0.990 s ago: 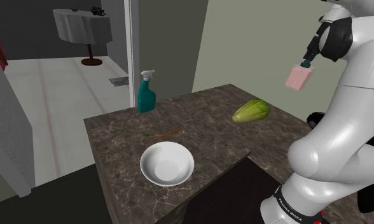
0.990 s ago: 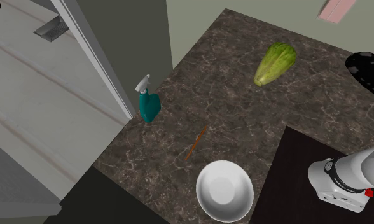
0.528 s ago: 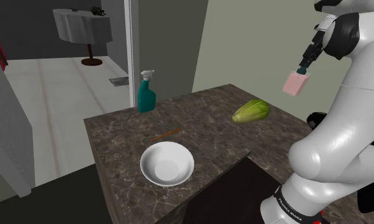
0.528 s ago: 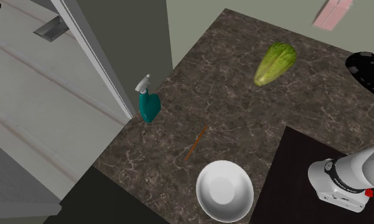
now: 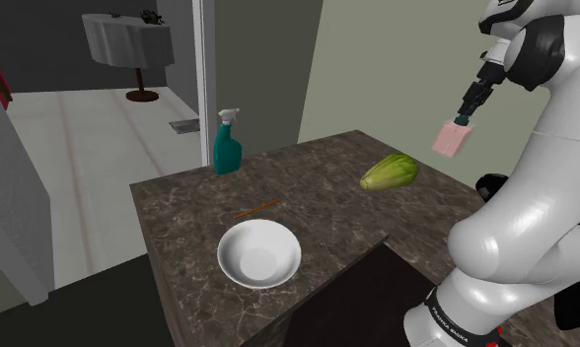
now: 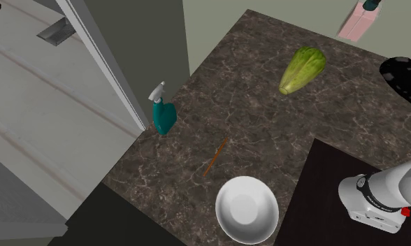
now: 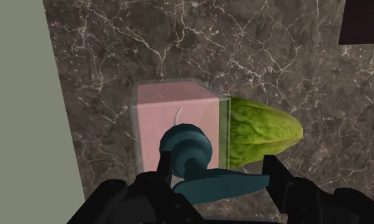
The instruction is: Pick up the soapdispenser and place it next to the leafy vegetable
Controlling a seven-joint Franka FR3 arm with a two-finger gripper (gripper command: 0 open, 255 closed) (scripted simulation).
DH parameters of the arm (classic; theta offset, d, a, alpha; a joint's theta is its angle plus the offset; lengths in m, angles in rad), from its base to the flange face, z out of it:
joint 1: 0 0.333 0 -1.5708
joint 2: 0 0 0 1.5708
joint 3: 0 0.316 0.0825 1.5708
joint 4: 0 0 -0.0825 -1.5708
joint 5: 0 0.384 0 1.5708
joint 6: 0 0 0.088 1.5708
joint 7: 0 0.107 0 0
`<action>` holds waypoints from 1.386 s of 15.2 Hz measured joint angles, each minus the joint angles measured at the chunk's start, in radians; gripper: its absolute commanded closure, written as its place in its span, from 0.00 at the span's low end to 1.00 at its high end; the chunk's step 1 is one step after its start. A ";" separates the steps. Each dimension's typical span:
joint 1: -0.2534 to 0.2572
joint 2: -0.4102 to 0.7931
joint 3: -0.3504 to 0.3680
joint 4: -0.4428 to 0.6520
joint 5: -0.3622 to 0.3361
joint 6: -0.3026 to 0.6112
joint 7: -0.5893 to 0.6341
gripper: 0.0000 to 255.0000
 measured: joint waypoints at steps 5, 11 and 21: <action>0.015 -0.018 0.003 -0.092 -0.009 0.076 -0.003 1.00; 0.019 -0.013 0.005 -0.169 -0.004 0.157 -0.017 1.00; 0.025 0.002 0.012 -0.286 0.011 0.285 -0.039 1.00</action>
